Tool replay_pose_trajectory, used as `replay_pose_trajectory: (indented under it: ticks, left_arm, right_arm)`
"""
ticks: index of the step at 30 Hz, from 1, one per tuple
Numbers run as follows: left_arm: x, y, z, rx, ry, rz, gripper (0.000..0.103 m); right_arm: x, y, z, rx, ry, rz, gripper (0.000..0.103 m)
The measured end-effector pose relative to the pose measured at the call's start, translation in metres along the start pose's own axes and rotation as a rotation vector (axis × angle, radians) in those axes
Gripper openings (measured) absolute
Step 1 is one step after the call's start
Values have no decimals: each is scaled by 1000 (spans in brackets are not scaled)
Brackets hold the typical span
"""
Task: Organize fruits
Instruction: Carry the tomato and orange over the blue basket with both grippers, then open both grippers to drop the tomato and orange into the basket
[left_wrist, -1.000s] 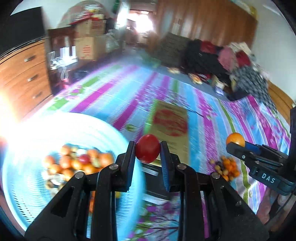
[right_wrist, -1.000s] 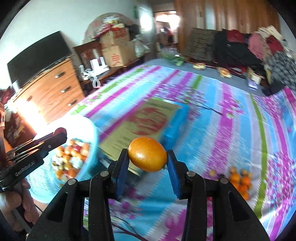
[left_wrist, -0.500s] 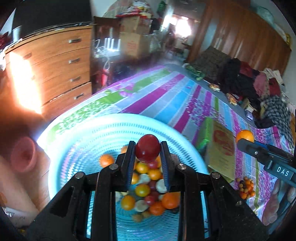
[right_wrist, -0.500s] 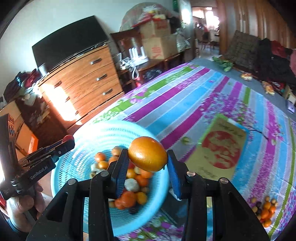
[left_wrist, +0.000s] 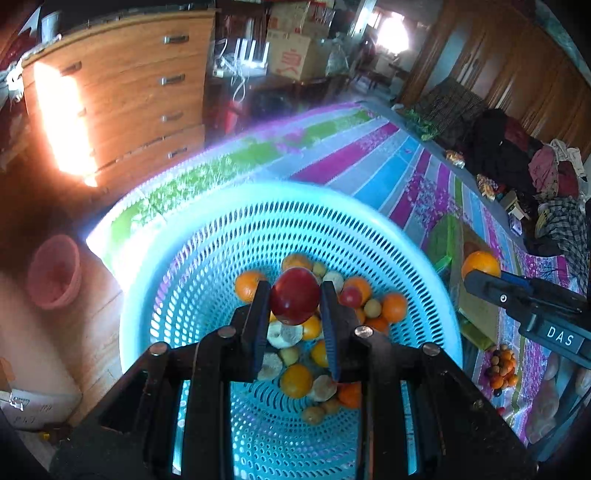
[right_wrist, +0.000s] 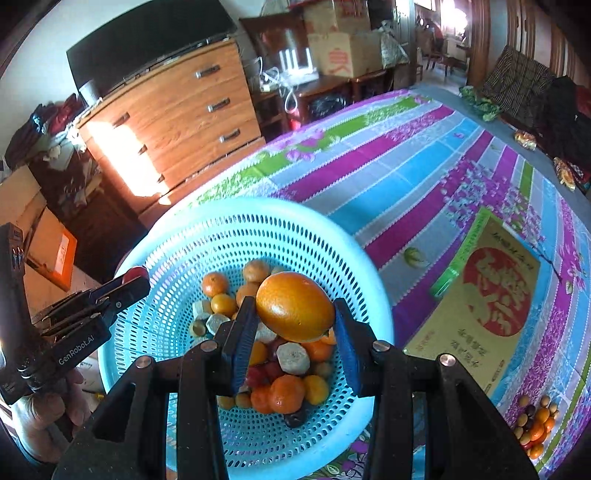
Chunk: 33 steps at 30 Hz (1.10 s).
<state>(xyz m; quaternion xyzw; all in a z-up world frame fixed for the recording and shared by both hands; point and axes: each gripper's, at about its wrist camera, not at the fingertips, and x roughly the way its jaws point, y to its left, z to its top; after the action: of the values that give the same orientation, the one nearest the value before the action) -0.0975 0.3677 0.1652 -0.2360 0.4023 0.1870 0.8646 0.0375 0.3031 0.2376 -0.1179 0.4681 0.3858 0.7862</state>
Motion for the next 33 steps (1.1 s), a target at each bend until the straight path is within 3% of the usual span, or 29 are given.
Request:
replay_pose_trajectory:
  ticks: [14, 33]
  left_arm:
    - [13, 12, -8, -8, 77, -6, 27]
    - [15, 13, -8, -3, 86, -6, 27]
  right_arm:
    - [33, 1, -14, 15, 88, 14, 45]
    - [31, 5, -10, 11, 79, 11, 45]
